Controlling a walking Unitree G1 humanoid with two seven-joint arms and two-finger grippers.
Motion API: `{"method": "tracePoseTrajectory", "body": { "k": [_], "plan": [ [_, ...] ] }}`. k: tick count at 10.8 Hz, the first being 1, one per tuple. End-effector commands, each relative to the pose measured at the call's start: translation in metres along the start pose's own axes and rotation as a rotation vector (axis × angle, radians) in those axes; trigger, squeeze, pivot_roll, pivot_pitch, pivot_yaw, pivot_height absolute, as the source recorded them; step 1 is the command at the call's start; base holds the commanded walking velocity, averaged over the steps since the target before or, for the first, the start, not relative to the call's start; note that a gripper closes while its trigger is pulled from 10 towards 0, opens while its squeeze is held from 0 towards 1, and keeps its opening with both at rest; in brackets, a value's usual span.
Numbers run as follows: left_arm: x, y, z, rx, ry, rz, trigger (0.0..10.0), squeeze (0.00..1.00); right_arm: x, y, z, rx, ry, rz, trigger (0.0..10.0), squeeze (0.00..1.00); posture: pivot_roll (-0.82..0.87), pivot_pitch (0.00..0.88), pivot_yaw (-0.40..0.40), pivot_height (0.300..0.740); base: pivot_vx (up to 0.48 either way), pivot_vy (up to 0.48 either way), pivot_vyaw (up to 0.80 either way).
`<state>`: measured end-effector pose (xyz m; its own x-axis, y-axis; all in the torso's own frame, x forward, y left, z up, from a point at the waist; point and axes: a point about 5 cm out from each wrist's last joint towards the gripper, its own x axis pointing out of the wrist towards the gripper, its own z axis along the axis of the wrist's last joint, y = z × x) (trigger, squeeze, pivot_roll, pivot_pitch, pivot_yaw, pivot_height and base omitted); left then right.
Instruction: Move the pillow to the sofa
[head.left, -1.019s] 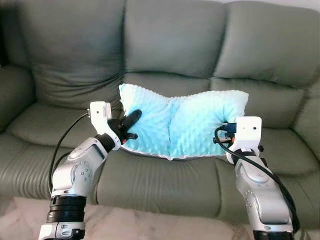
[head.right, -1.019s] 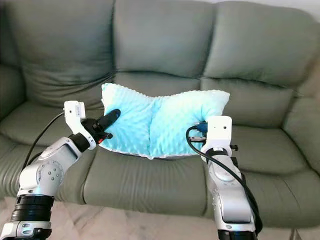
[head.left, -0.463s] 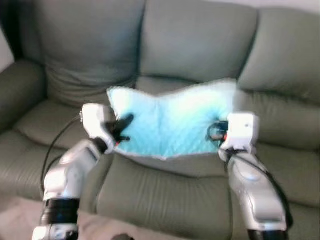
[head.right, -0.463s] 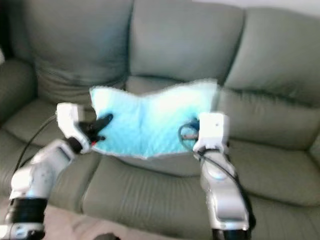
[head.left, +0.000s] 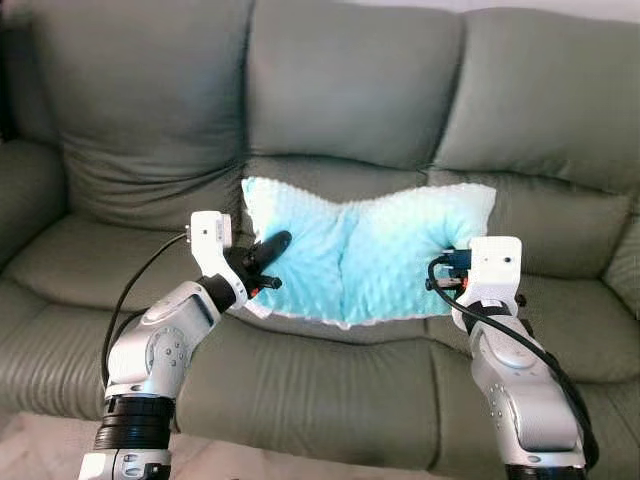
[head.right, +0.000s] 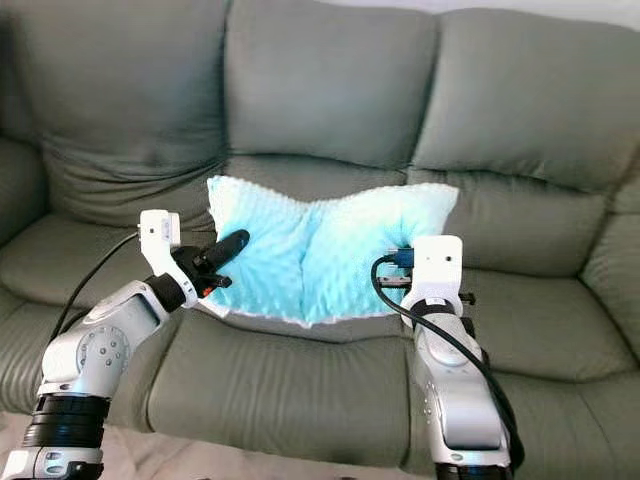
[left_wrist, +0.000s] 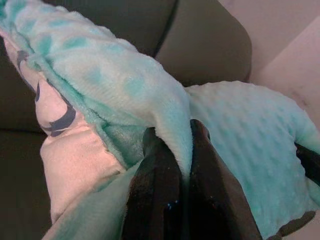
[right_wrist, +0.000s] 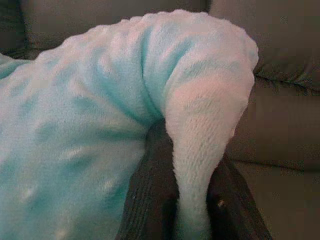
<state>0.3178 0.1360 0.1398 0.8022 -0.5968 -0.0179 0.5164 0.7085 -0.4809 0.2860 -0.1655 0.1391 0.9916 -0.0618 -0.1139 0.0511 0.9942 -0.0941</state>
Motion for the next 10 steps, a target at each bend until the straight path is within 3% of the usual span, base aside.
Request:
{"method": "tracePoseTrajectory", "body": {
  "k": [1,4,6,7,10],
  "plan": [
    [0.001,-0.003,0.004,0.012,-0.005,-0.020,10.0,0.00,0.000,-0.001,0.003,0.000,-0.013,-0.002,10.0,0.00,-0.13,0.090,-0.052,0.740,0.000,0.000,0.00],
    [0.001,0.010,-0.005,0.014,0.026,0.047,10.0,0.00,0.002,-0.002,0.000,0.014,-0.010,-0.007,10.0,0.00,-0.13,0.088,-0.045,0.740,0.000,0.000,0.00],
    [-0.010,0.032,-0.018,0.036,0.076,0.143,10.0,0.00,0.007,-0.004,-0.002,0.031,-0.004,-0.007,10.0,0.00,-0.13,0.095,-0.042,0.740,0.000,0.000,0.00],
    [-0.012,0.036,-0.021,0.038,0.078,0.157,10.0,0.00,0.008,-0.003,-0.003,0.043,0.003,-0.005,10.0,0.00,-0.13,0.099,-0.041,0.740,0.000,0.000,0.00],
    [-0.021,0.060,-0.050,0.121,0.164,0.245,10.0,0.00,0.024,-0.009,-0.031,0.176,0.117,-0.043,10.0,0.00,-0.12,0.122,-0.020,0.740,0.000,0.000,0.00]
  ]
}}
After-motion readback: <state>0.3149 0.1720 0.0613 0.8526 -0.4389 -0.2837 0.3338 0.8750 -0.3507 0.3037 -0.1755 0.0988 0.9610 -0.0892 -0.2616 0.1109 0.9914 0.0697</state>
